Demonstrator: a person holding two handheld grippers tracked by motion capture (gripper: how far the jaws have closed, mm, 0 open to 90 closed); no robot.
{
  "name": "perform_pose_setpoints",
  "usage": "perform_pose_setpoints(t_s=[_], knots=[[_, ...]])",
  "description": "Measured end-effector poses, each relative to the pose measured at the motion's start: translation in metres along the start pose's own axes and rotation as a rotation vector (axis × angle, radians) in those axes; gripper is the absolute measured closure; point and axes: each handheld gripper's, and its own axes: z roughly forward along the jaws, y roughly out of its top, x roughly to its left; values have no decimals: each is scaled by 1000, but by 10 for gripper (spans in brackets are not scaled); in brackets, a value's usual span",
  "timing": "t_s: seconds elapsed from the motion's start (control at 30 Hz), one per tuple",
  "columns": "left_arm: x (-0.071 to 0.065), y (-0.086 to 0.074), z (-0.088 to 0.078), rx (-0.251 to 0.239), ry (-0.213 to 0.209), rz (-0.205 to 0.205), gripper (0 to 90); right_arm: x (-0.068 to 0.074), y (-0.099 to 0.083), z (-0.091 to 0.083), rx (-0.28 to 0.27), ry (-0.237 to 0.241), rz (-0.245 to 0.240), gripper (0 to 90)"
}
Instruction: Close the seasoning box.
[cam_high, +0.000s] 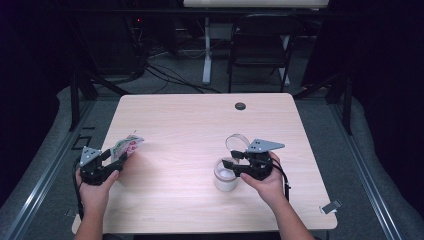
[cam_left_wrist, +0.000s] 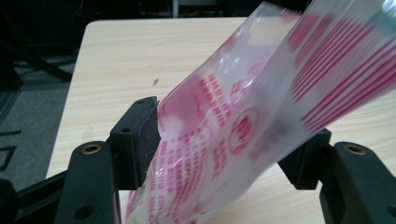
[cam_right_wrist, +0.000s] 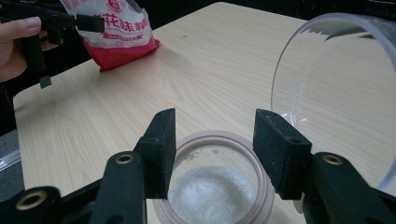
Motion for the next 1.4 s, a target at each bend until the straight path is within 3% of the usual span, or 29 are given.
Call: perform_pose_setpoints(t_s=[0.13, 0.43, 0.6, 1.0, 1.2, 1.4], knots=[[-9, 4, -3, -5, -8, 35, 369, 0, 0, 0, 1, -5, 0, 483], [-26, 13, -10, 6, -43, 54, 373, 1, 2, -3, -3, -16, -10, 490], [-36, 15, -12, 13, -59, 87, 383, 2, 4, -5, -6, -16, -16, 493], [-71, 16, -7, 36, -148, 187, 376, 2, 5, -5, -9, -17, -15, 497], [-87, 14, -2, 63, -179, 220, 376, 6, 7, -6, -10, -17, -24, 509], [-100, 13, -1, 59, -214, 246, 376, 6, 6, -5, -6, -19, -23, 515]])
